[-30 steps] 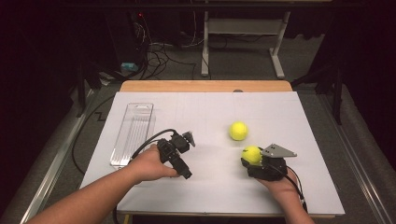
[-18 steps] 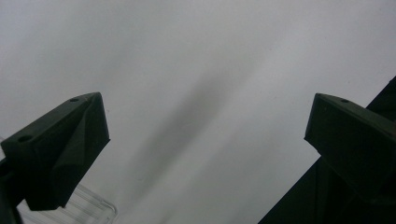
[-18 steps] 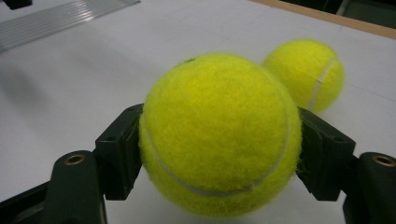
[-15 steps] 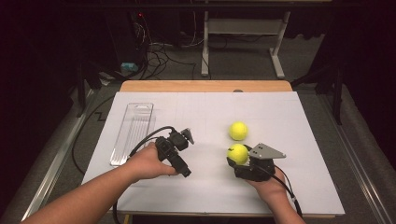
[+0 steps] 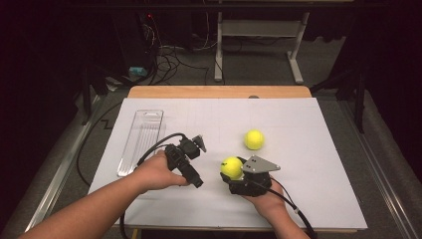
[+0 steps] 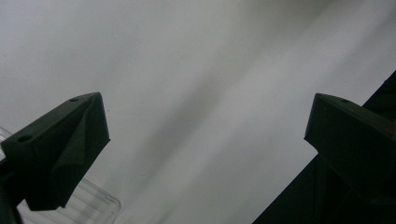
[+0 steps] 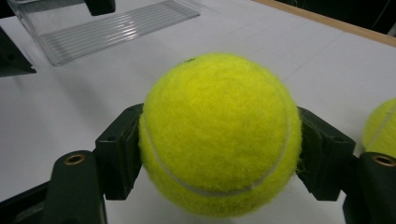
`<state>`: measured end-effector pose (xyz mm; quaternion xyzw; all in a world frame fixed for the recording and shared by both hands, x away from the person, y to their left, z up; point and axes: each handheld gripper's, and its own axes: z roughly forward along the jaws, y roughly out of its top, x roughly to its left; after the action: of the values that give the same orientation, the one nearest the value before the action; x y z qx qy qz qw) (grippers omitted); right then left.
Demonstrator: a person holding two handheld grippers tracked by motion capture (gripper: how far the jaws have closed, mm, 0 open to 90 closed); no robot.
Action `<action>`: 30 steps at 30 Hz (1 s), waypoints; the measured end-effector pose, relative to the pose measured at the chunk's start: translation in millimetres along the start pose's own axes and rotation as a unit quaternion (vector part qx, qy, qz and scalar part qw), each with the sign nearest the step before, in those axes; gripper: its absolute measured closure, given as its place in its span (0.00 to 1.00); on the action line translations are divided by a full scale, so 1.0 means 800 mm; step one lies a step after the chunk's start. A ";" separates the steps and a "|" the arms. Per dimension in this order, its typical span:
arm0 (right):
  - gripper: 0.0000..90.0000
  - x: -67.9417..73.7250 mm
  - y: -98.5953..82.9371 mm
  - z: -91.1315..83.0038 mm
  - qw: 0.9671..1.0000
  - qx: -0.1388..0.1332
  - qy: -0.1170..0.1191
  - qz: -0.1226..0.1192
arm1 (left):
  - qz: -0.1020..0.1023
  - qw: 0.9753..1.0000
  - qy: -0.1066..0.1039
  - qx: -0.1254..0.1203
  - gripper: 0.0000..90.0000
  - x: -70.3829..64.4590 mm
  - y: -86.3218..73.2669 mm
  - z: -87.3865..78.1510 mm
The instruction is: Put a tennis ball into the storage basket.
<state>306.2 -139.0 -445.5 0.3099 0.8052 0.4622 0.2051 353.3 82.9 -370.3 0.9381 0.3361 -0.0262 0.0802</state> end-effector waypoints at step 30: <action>0.31 0.040 -0.007 0.019 0.998 -0.023 0.054 -0.007 | 0.012 1.000 -0.017 -0.023 0.01 -0.024 0.034 -0.022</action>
<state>290.7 -109.8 -459.1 0.2738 0.8066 0.4950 0.1715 355.6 53.3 -347.6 0.9395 0.3235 -0.0334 0.1080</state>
